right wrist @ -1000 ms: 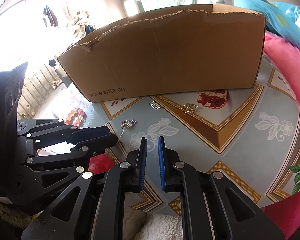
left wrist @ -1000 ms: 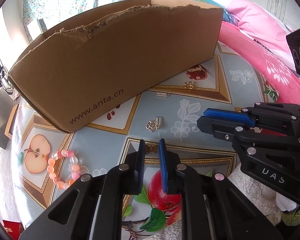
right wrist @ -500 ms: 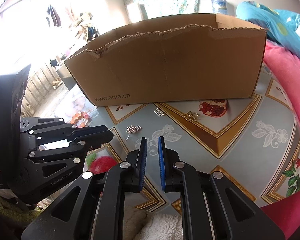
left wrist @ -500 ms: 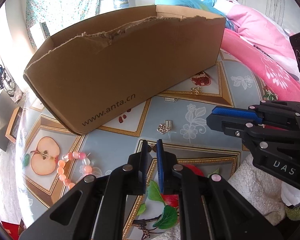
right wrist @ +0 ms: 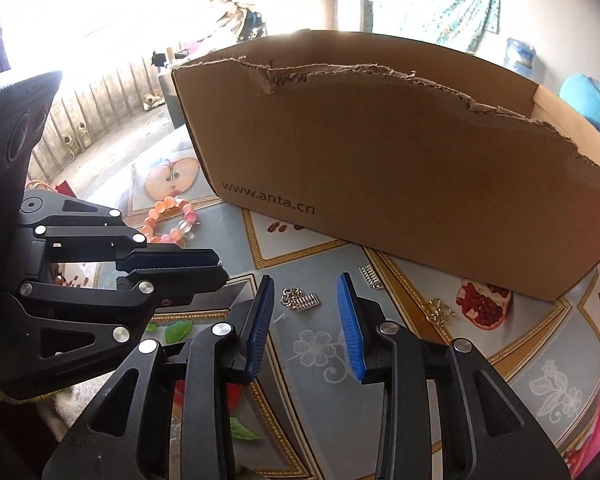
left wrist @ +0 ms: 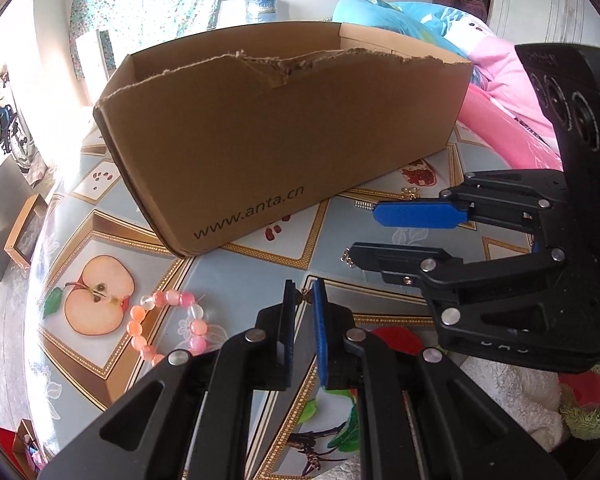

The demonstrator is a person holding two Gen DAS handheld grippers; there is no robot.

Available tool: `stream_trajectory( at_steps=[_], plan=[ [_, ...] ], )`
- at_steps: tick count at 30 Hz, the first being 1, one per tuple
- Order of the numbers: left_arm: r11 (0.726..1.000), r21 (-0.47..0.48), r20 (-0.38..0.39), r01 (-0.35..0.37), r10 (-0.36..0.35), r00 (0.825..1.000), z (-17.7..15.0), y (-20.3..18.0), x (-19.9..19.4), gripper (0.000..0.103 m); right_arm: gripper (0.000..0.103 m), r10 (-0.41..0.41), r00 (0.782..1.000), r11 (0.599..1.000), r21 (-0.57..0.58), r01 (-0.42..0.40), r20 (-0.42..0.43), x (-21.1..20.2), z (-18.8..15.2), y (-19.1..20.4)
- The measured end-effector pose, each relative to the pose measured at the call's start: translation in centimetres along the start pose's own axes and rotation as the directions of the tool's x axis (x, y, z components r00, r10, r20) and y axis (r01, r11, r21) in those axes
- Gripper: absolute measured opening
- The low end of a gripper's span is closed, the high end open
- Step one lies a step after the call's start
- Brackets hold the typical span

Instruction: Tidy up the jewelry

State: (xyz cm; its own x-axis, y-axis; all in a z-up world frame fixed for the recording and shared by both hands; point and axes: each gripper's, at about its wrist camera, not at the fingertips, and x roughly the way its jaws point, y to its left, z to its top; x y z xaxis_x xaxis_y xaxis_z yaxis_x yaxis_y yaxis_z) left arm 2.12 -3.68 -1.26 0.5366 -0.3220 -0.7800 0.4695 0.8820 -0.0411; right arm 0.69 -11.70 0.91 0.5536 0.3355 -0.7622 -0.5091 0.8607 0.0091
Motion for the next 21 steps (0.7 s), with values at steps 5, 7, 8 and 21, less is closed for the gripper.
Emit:
stream_trajectory(
  at_steps=[5, 7, 8, 21],
  plan=[
    [1.000, -0.005, 0.007, 0.016, -0.016, 1.000, -0.2, 0.3, -0.1, 0.008, 0.014, -0.003, 0.999, 0.999, -0.052, 0.001, -0.052, 1.1, 0.3, 0.8],
    [1.000, -0.008, 0.011, 0.019, -0.019, 1.000, -0.2, 0.4, -0.2, 0.008, 0.003, -0.013, 0.998, 0.999, -0.046, 0.010, -0.061, 1.1, 0.4, 0.9],
    [1.000, -0.010, 0.011, 0.020, -0.020, 1.000, -0.3, 0.5, -0.1, 0.008, 0.003, -0.009, 0.998, 0.999, -0.033, 0.007, -0.064, 1.0, 0.4, 0.9],
    [1.000, -0.009, 0.039, 0.024, -0.023, 0.999, -0.4, 0.8, -1.2, 0.008, 0.002, 0.079, 0.997, 0.966, 0.248, -0.079, 0.010, -3.0, -0.1, -1.4]
  ],
)
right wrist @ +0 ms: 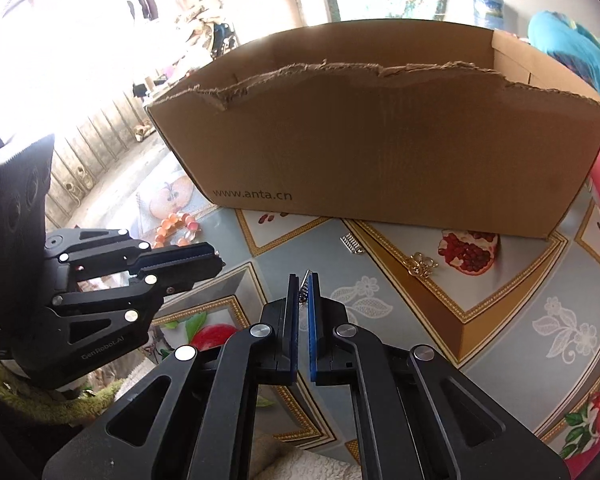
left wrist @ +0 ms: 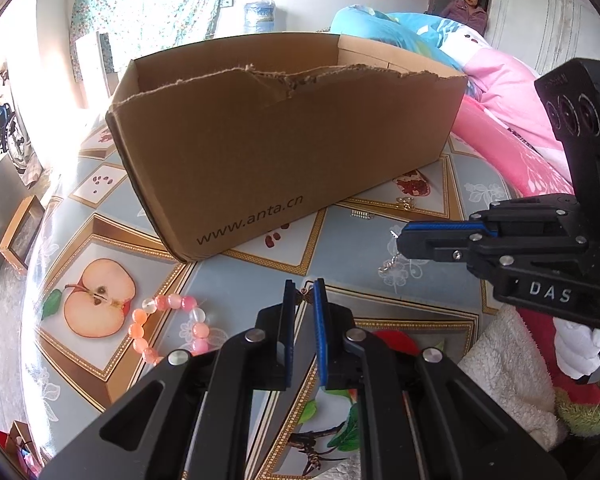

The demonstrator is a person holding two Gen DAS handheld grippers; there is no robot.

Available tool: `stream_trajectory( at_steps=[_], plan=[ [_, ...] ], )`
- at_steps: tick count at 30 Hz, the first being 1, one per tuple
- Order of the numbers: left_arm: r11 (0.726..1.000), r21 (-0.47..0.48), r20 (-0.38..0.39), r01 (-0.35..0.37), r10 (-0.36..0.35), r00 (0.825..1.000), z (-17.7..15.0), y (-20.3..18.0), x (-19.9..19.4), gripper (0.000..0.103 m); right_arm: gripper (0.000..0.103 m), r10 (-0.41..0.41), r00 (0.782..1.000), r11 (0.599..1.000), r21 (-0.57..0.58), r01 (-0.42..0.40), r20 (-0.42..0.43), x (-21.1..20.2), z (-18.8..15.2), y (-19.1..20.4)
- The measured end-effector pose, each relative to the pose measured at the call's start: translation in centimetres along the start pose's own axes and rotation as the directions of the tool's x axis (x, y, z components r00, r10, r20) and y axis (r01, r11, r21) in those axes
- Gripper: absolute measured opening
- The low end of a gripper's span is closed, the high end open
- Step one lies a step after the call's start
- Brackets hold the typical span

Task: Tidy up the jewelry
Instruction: 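Carry the gold charm into the box and open the left gripper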

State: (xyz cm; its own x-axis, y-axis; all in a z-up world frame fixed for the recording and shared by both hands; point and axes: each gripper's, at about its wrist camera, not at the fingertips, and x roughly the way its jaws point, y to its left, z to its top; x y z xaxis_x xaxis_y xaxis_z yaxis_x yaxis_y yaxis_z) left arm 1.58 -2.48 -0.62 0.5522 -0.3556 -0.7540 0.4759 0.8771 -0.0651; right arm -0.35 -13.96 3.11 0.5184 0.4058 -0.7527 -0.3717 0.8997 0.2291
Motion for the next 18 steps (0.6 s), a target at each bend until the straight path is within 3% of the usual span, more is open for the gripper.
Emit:
stream_trajectory(
  at_steps=[4, 10, 14, 18],
  plan=[
    [1.000, 0.003, 0.016, 0.000, 0.000, 1.000, 0.1, -0.1, -0.8, 0.008, 0.002, 0.059, 0.997, 0.995, 0.079, -0.064, 0.058, -2.2, 0.3, -0.4],
    [1.000, -0.003, 0.102, 0.029, -0.029, 0.994, 1.4, -0.3, -3.7, 0.008, 0.002, 0.092, 0.983, 0.992, 0.076, -0.105, 0.160, -5.6, 2.6, -0.2],
    [0.997, 0.033, 0.203, 0.069, -0.075, 0.976, 3.5, -0.7, -6.8, 0.008, 0.002, 0.099, 0.964, 0.993, 0.037, -0.112, 0.247, -8.3, 5.3, -0.1],
    [0.994, 0.096, 0.296, 0.043, -0.069, 0.953, 6.4, -1.0, -9.1, 0.008, 0.002, 0.067, 0.949, 0.998, 0.001, -0.070, 0.309, -10.0, 7.9, -0.3]
  ],
)
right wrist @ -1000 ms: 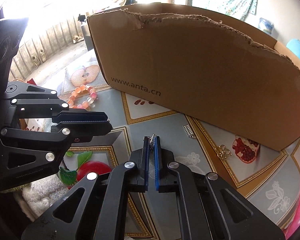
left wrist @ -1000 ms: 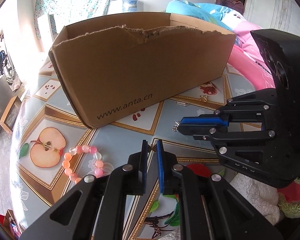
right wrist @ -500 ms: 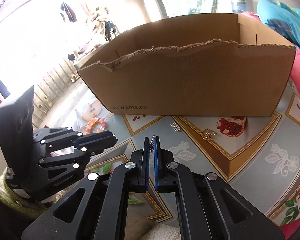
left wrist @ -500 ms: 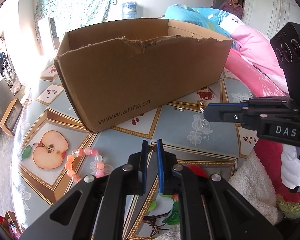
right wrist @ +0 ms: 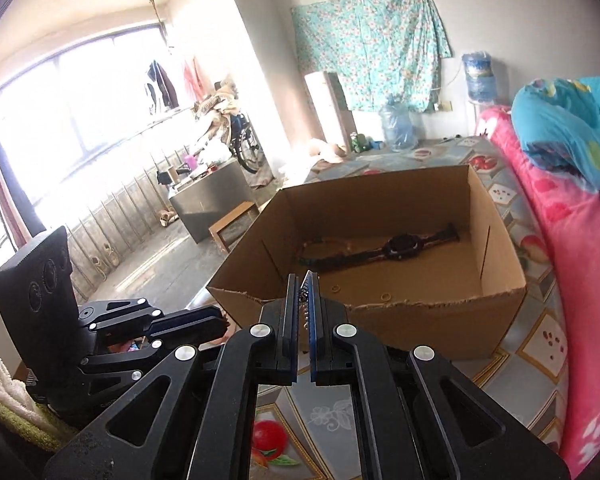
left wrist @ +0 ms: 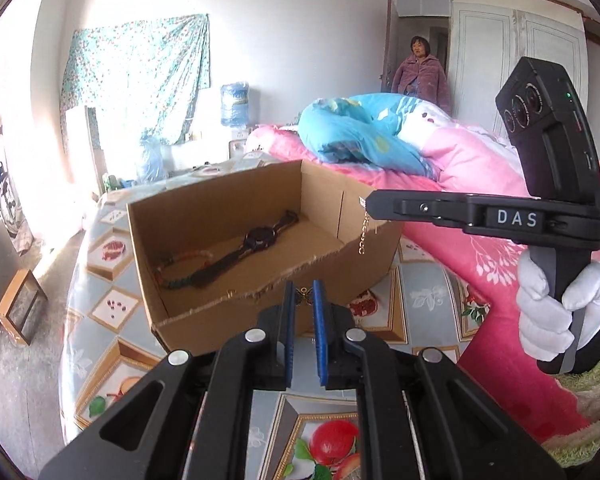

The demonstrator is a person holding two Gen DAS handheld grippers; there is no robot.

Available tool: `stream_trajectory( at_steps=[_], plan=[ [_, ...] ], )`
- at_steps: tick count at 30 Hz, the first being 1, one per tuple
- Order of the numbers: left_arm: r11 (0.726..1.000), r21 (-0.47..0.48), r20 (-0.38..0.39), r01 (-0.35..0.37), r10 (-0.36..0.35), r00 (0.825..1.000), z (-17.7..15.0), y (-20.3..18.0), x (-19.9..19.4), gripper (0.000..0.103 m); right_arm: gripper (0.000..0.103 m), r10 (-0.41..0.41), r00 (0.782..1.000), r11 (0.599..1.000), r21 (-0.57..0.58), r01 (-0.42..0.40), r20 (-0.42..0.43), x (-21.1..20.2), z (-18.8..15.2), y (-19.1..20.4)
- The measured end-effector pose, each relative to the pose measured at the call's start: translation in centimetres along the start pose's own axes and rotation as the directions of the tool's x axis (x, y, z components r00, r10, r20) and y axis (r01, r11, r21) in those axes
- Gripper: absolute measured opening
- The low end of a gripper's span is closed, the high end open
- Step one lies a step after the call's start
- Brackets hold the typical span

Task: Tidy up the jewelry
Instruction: 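Carry the gold charm into the box and open the left gripper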

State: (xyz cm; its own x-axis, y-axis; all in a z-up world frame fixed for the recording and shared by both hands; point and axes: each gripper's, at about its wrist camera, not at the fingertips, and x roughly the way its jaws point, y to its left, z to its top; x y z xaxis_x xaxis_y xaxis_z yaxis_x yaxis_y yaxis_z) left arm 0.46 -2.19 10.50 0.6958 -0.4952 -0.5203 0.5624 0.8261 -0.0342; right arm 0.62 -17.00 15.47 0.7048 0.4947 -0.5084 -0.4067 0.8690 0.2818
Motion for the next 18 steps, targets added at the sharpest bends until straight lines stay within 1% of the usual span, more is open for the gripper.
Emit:
stream_trajectory(
  at_steps=[2, 4, 6, 8, 12, 15, 18],
  plan=[
    [1.000, 0.021, 0.021, -0.007, 0.006, 1.000, 1.7, 0.4, 0.2, 0.008, 0.002, -0.004, 1.000, 1.000, -0.013, 0.004, 0.014, 0.2, 1.4, -0.4],
    [0.999, 0.031, 0.018, -0.003, 0.002, 1.000, 3.0, 0.8, 1.3, 0.008, 0.003, -0.028, 1.000, 0.999, -0.020, 0.028, 0.006, 1.1, 2.4, -1.2],
    [1.000, 0.020, -0.030, 0.000, 0.000, 1.000, 4.0, 1.8, 3.3, 0.008, 0.003, -0.038, 0.999, 0.999, -0.018, 0.038, -0.019, 2.4, 3.3, -2.1],
    [1.000, -0.005, -0.083, 0.020, -0.021, 0.996, 4.8, 2.8, 5.6, 0.008, 0.003, -0.053, 0.997, 0.999, -0.011, 0.052, -0.057, 3.9, 3.8, -3.6],
    [0.998, -0.047, -0.171, 0.036, -0.043, 0.984, 5.5, 4.1, 10.0, 0.008, 0.003, -0.084, 0.989, 0.997, -0.012, 0.083, -0.126, 6.8, 4.4, -5.6],
    [0.996, -0.070, -0.220, 0.048, -0.062, 0.974, 5.7, 4.7, 12.7, 0.008, 0.006, -0.100, 0.982, 0.995, -0.020, 0.098, -0.162, 8.5, 4.9, -6.7],
    [0.997, -0.075, -0.258, 0.021, -0.040, 0.965, 5.6, 4.8, 14.5, 0.009, 0.009, -0.120, 0.976, 0.993, -0.030, 0.117, -0.181, 9.7, 5.3, -7.5]
  ],
)
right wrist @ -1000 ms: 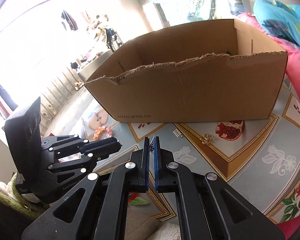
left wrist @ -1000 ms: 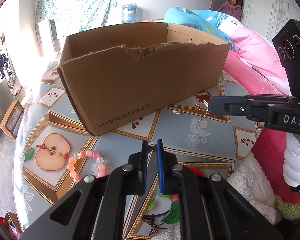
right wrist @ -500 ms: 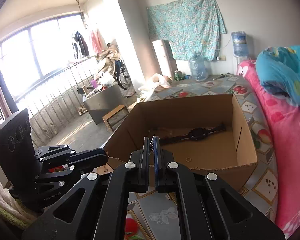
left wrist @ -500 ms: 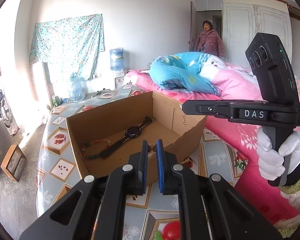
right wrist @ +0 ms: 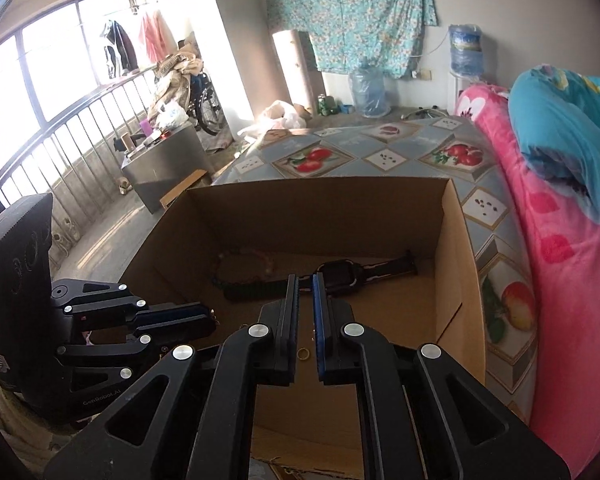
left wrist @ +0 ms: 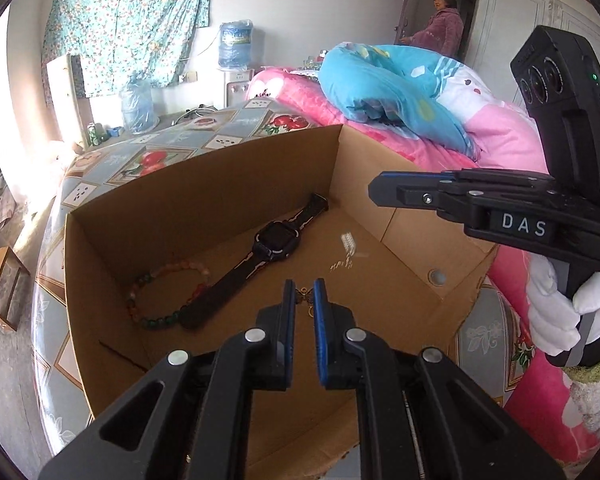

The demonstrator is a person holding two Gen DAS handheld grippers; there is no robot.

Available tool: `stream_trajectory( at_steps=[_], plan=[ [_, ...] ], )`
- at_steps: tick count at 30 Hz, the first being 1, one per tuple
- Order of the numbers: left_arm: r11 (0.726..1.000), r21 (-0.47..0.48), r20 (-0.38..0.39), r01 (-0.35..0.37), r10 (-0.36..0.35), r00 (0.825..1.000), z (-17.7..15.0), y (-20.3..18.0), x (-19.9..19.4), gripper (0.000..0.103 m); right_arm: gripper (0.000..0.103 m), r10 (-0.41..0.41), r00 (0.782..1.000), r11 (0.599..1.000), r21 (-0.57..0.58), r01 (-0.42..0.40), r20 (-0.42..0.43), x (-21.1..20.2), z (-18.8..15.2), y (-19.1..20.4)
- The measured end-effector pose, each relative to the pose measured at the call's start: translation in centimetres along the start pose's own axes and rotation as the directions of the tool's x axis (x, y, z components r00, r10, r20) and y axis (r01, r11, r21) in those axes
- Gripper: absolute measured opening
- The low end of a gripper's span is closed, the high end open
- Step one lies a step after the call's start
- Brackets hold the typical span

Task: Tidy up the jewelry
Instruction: 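Carry the gold charm into the box and open the left gripper, then move the left gripper back toward the pink-orange bead bracelet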

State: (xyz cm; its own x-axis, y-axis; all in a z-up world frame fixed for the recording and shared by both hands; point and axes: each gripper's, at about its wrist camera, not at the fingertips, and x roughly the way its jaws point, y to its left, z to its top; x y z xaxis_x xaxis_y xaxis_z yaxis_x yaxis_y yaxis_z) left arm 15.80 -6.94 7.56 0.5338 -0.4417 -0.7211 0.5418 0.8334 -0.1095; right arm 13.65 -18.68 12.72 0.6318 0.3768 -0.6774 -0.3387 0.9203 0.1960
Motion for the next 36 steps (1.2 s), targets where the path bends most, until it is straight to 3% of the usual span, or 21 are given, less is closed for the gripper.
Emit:
stream_trajectory(
  at_steps=[1, 4, 14, 23, 31, 36],
  plan=[
    [1.000, -0.004, -0.008, 0.000, 0.000, 1.000, 0.1, 0.0, 0.4, 0.009, 0.011, -0.003, 1.000, 1.000, -0.003, 0.003, 0.002, 0.2, 0.1, -0.2],
    [1.000, -0.019, -0.016, 0.004, -0.005, 1.000, -0.1, 0.1, 1.0, 0.025, 0.014, -0.004, 1.000, 1.000, 0.002, 0.004, 0.017, 0.3, 0.2, -0.7],
    [1.000, 0.004, 0.020, -0.010, 0.010, 1.000, -0.5, -0.6, 0.1, 0.036, 0.024, 0.016, 0.998, 0.996, 0.082, -0.021, 0.067, -2.2, -0.8, -2.2],
    [1.000, 0.014, 0.148, 0.015, -0.017, 0.989, -1.4, -1.7, -4.7, 0.048, 0.037, -0.002, 0.988, 0.990, 0.137, -0.019, 0.156, -7.3, -3.4, -1.6],
    [0.999, 0.028, 0.249, 0.019, -0.026, 0.968, -3.6, -2.4, -9.7, 0.060, 0.056, -0.009, 0.965, 0.990, 0.141, -0.029, 0.261, -12.3, -7.4, 0.1],
    [1.000, 0.017, 0.272, 0.021, -0.024, 0.962, -6.0, -2.3, -11.5, 0.066, 0.064, -0.034, 0.967, 0.991, 0.136, -0.001, 0.253, -13.0, -10.3, 1.4]
  ],
)
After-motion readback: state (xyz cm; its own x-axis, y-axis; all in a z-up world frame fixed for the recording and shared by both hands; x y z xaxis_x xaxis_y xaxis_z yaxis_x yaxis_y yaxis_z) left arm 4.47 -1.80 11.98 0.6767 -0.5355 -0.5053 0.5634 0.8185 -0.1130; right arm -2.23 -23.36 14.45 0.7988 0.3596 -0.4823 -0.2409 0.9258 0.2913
